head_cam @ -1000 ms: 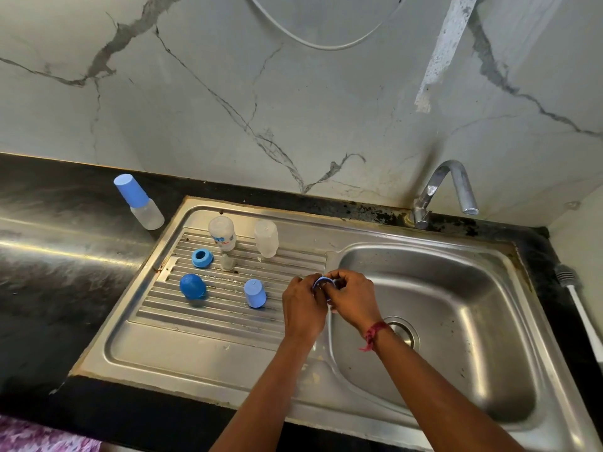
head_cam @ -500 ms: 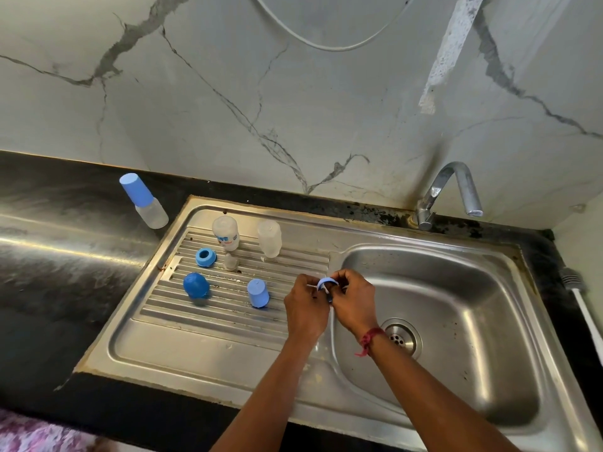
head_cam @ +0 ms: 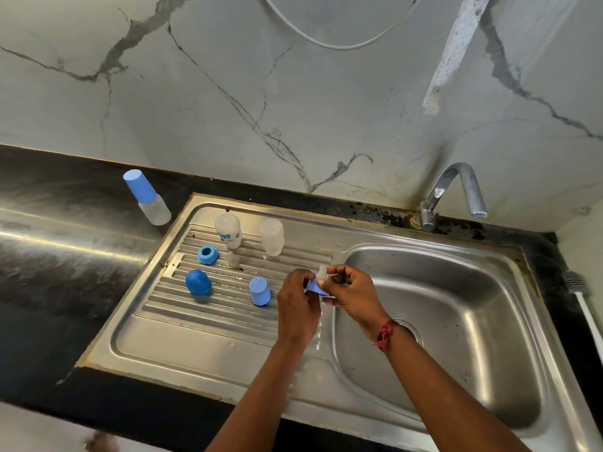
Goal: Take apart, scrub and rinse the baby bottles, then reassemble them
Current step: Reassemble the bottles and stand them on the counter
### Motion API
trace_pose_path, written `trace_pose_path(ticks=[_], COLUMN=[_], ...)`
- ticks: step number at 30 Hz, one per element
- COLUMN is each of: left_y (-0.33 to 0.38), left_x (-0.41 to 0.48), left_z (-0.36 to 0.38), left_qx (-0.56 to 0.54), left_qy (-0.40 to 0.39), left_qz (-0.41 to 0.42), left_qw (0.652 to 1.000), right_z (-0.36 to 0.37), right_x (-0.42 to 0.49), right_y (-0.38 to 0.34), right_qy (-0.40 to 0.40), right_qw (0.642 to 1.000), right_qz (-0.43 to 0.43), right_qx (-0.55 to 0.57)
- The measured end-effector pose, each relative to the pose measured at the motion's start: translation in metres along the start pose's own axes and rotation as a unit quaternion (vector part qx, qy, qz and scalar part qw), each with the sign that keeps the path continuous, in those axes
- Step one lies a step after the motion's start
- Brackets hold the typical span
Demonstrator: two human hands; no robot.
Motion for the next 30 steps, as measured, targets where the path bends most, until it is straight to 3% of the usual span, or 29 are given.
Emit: trace_pose_path(ticks=[4,6,9,13,17,30], left_y=[0.007,0.01,0.016,0.018,0.02,0.017], left_x=[0.002,0.004,0.008,0.012,0.014,0.045], left_z=[-0.008,-0.011,-0.018,-0.028,-0.039,-0.085], left_qx=[-0.137,-0.141,-0.096,0.017,0.057,0.085], left_qy=[-0.038,-0.075,-0.087,-0.045,-0.011,0.041], left_qz=[-0.127,-0.145,-0.123,-0.04,-0.019,-0.112], left_qw=[0.982,0.976,0.984,0.998,0.998,0.989], right_z=[0.004,0.006,0.01,0.015,0.024,0.054], right_x=[0.002,0.003,0.003,0.002,0.001,0.01], right_y=[-0.006,-0.008,-0.014,-0.024,-0.033,-0.047], right_qy=[0.001,0.004,-0.008,-0.033,-0.047,-0.061], right_qw=[1.0,1.0,0.999,0.997,0.996,0.995], right_qz=[-0.016,-0.027,-0.046,-0.061,-0.075,-0.082], right_qx=[0.011,0.009,-0.001,0.017,0.009,-0.016])
Point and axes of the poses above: each hand's wrist, its own x-axis towards the middle knuckle, its own z-axis out of the palm, y = z × x, the point moved 3 cm from there along x, towards the middle knuckle, and after that the axes turned 13 degrees about -x, right-handed, at the moved point
